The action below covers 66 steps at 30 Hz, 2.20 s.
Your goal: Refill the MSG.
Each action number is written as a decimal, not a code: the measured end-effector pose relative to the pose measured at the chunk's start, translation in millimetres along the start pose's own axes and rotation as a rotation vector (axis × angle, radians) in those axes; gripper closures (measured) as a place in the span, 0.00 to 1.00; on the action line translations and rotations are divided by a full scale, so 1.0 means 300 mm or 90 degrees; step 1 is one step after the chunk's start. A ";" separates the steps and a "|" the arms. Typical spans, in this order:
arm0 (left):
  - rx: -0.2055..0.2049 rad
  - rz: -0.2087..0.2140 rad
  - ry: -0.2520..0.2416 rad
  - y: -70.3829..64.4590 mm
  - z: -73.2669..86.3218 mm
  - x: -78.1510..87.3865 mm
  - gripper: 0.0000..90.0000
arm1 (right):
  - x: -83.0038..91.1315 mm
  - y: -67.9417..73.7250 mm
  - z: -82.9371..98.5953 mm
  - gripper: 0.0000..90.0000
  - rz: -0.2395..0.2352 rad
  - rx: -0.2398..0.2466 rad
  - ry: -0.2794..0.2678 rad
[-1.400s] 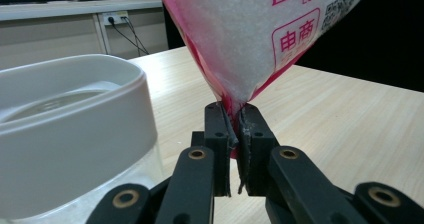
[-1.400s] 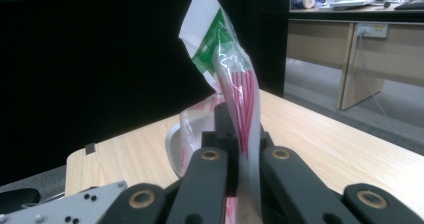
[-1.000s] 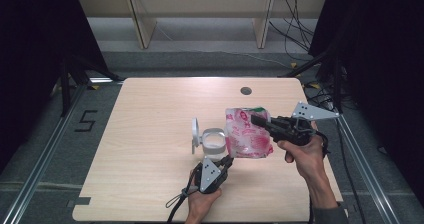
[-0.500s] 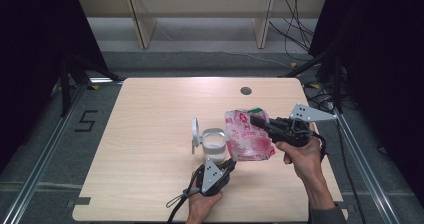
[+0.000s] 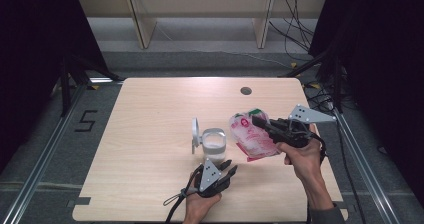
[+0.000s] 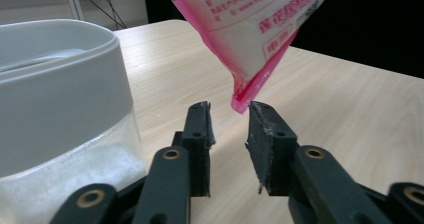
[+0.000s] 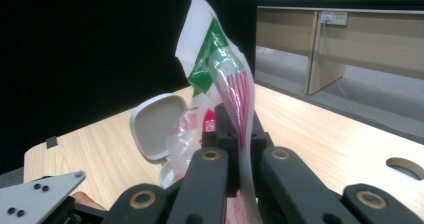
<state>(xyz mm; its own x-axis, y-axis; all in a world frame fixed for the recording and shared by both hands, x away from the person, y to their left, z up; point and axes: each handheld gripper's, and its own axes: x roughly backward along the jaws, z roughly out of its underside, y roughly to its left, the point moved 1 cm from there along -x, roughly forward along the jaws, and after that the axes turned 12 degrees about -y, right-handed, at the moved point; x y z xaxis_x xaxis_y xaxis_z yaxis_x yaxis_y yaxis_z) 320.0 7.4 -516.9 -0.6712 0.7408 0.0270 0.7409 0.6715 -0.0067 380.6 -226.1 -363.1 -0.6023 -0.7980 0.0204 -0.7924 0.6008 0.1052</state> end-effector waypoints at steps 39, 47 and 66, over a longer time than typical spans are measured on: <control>0.023 -0.057 0.028 0.119 -0.031 0.188 0.43 | 0.098 -0.089 0.102 1.00 0.064 -0.052 0.021; 0.024 -0.074 0.025 0.141 -0.037 0.209 0.40 | 0.118 -0.120 0.114 1.00 0.081 -0.045 0.021; 0.031 -0.083 0.026 0.164 -0.036 0.216 0.37 | 0.149 -0.159 0.121 1.00 0.158 0.024 0.045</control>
<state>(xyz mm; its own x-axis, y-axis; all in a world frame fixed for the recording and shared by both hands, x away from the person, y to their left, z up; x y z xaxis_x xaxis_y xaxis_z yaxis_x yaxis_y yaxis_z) 313.1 88.3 -504.5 -0.7592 0.6470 0.0709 0.6451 0.7625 -0.0492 388.1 -288.7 -403.5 -0.7717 -0.6264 0.1098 -0.6251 0.7789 0.0509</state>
